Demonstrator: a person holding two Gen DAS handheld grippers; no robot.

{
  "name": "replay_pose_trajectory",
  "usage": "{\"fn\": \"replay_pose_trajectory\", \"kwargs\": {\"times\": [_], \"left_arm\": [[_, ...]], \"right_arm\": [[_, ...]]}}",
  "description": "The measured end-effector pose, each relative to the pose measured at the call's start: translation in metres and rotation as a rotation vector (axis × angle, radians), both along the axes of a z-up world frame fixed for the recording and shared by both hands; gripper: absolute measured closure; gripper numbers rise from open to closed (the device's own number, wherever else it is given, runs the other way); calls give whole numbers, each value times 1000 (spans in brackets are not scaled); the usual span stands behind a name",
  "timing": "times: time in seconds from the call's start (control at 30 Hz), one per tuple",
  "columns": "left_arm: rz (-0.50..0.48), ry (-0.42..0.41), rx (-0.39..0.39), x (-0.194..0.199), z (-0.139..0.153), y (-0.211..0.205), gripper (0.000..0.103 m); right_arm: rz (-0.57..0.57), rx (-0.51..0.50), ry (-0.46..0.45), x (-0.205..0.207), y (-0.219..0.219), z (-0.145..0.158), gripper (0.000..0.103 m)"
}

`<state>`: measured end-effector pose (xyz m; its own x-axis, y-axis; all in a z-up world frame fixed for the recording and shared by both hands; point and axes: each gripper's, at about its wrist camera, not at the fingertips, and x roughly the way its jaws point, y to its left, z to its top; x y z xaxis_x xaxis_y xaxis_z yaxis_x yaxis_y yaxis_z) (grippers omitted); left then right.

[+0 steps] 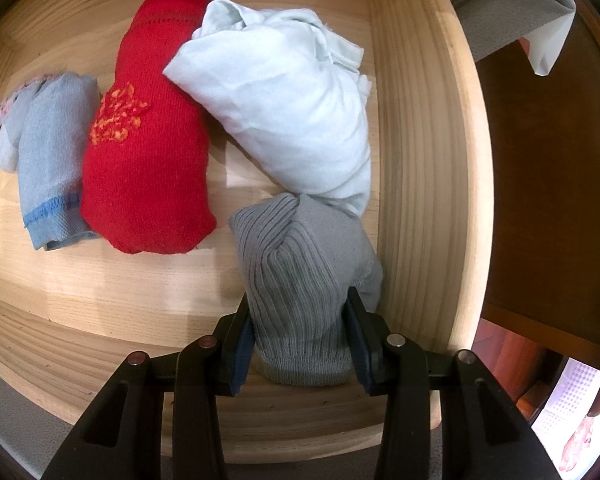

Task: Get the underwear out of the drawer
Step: 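Open the left tool over the box and bring it back to the drawer, then hold the grey knit item in the drawer with the right tool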

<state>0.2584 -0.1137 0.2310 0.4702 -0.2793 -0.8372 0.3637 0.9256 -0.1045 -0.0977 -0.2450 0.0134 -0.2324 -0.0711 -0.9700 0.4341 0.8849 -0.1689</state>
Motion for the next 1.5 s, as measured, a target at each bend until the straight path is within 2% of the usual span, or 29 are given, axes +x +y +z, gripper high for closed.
{"fn": "replay_pose_trajectory", "kwargs": {"times": [0.13,0.3,0.43,0.57,0.83,1.0,1.17,1.3,1.5], "left_arm": [[7,19,64,9,-24,-8,65],[-4,67,82,10,-47,-10,62],[-6,48,100,3,-51,-11,59],[-35,39,74,-4,-42,-12,57],[-42,-115,54,-41,6,9,52],[-34,-192,102,-85,17,35,49],[-26,-191,159,-126,-13,64,48],[4,-121,176,-143,-55,85,48],[85,-6,201,-149,-125,108,48]], "right_arm": [[0,0,1,0,0,0,63],[-2,0,0,0,0,0,63],[-2,0,0,-1,0,-1,63],[-1,1,1,-1,0,-1,63],[-1,1,1,-1,0,-1,63],[5,0,8,0,2,-2,63],[10,1,12,3,4,-2,63],[12,1,13,4,5,-2,63],[13,2,13,4,5,-2,63]]}}
